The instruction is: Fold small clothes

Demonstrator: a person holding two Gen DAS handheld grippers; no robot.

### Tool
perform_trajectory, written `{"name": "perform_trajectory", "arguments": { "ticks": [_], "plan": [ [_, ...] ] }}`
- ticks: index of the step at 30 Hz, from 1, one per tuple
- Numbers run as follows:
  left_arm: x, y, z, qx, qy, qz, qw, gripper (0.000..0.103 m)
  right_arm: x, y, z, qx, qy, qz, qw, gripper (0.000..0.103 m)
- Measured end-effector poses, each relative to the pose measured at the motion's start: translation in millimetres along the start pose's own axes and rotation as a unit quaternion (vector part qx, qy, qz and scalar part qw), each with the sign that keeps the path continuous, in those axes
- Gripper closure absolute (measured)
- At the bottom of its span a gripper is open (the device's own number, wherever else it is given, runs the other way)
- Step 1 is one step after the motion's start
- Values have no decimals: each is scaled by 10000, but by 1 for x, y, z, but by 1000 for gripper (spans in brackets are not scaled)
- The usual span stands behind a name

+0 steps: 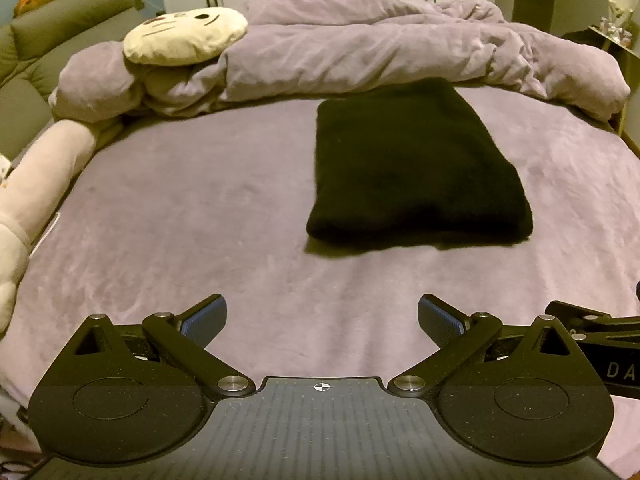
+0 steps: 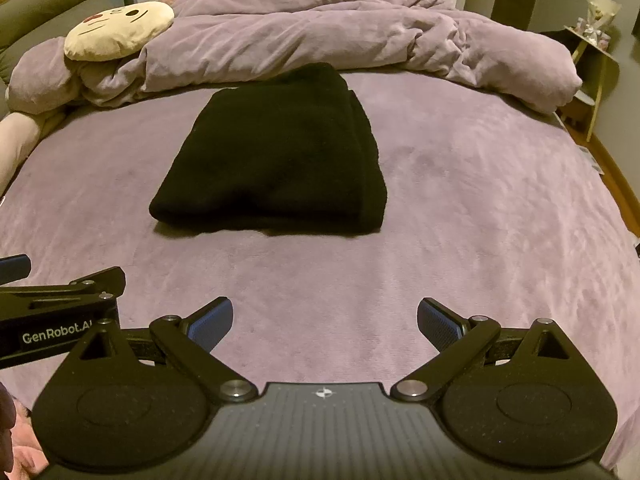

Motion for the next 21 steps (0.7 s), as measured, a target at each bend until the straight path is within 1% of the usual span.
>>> {"name": "perform_trajectory", "arguments": {
  "ticks": [21],
  "plan": [
    [1,-3,6,86,-76,24,9999,0,0,-1,1,34,48,49,10000,4]
  ]
}}
Point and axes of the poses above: each gripper's, at about its wrist camera, not at the fingertips, and z roughly the way its jaws point, x to its left, y to its top, the point moved 9 cm from there along z, roughly the way its jaws point, and after that the axes turned 6 degrees about z, right-handed, at the moved point
